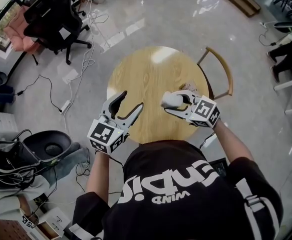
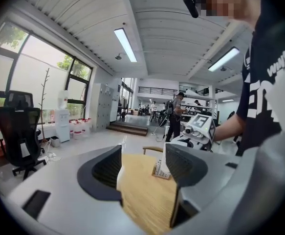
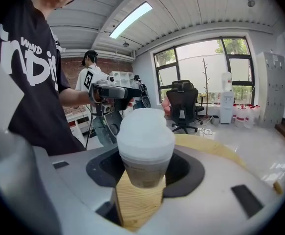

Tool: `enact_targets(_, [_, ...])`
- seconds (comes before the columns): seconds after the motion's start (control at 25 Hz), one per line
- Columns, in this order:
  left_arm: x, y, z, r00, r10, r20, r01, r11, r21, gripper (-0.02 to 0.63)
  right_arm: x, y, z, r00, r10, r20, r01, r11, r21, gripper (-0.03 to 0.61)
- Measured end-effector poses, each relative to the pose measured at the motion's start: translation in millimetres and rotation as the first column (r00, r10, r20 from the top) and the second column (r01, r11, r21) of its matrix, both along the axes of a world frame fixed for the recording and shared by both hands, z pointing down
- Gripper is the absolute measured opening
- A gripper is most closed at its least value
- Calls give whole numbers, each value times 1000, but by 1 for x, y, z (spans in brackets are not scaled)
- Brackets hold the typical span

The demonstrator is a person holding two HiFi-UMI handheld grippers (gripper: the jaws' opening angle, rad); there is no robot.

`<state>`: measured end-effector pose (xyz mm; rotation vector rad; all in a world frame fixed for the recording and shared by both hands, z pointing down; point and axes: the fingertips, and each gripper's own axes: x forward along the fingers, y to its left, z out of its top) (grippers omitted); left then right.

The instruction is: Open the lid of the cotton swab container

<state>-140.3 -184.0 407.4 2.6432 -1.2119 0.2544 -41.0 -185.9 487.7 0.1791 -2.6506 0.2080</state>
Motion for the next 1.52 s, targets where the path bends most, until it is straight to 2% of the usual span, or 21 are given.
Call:
enact_targets(0.16, [16, 3, -3, 993, 116, 37, -116, 993, 16, 272, 0, 7, -3, 1000, -20, 8, 20, 1000, -4, 199])
enact_targets(0.32, [41, 6, -2, 971, 232, 59, -233, 972, 13, 272, -1, 14, -7, 998, -48, 28, 49, 999, -12, 199])
enact_targets(0.56, [77, 11, -7, 938, 346, 17, -346, 938, 14, 279, -1, 22, -18, 995, -82, 56, 84, 996, -16, 199])
enact_targets(0.64, [84, 14, -6, 928, 372, 7, -372, 928, 9, 284, -1, 27, -19, 994, -89, 63, 91, 996, -18, 199])
enact_targets(1.0, [123, 30, 0, 879, 474, 45, -475, 879, 26, 284, -1, 44, -26, 987, -133, 87, 135, 991, -17, 199])
enact_targets(1.32, [137, 34, 1, 865, 497, 73, -501, 864, 54, 282, 0, 52, -28, 984, -151, 90, 152, 988, -3, 199])
enact_targets(1.52, [142, 36, -2, 864, 498, 71, -503, 862, 70, 272, 2, 55, -29, 984, -151, 89, 152, 988, 1, 199])
